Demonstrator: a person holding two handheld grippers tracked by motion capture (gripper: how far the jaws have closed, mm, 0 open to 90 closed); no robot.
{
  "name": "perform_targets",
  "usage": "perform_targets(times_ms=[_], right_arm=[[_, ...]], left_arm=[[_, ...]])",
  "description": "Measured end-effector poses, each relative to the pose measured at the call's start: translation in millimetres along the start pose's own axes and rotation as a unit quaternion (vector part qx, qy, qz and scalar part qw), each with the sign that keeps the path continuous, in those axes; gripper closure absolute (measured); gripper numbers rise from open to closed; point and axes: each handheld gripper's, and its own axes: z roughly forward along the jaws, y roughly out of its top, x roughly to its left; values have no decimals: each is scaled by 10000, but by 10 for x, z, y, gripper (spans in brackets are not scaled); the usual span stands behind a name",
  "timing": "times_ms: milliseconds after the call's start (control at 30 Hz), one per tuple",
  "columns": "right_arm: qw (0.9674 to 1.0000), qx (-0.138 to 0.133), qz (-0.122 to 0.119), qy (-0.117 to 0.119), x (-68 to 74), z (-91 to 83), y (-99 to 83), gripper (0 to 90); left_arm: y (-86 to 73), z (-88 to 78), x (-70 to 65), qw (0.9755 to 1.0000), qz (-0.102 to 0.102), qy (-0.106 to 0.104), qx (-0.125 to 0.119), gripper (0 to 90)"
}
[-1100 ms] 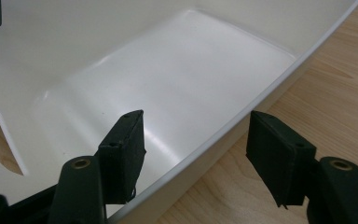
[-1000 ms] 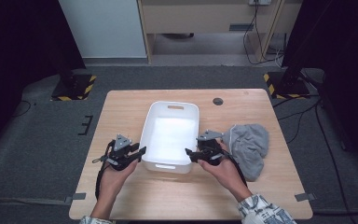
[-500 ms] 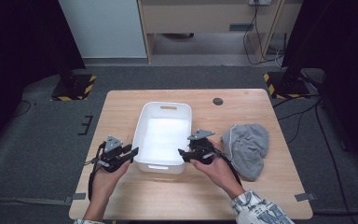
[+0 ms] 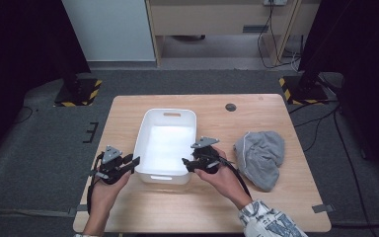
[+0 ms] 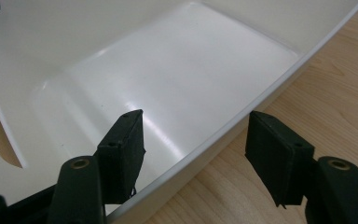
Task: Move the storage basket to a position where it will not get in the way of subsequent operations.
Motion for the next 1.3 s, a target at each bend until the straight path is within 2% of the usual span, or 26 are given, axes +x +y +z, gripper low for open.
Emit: perform_targets(times_ms=[300,600,800,1133,1300], right_arm=[[9999,30,-80,82,84,62,56,374],[9997,36,-161,171,234,166,136,372],[9992,132,-295,221,402,241,209,346],[9988,132,-375,280,620,423,346,332],[9990,94,-329,279,668,464,355,315]], left_arm=[[-56,-87,72,9999,-81,60,-32,639],[-140,-209,199,9996,-198,152,-106,635],[-186,-318,345,9988,-360,275,-176,638],[-227,-431,580,9970,-588,436,-261,642],[-231,-437,615,9968,-630,413,-276,633]])
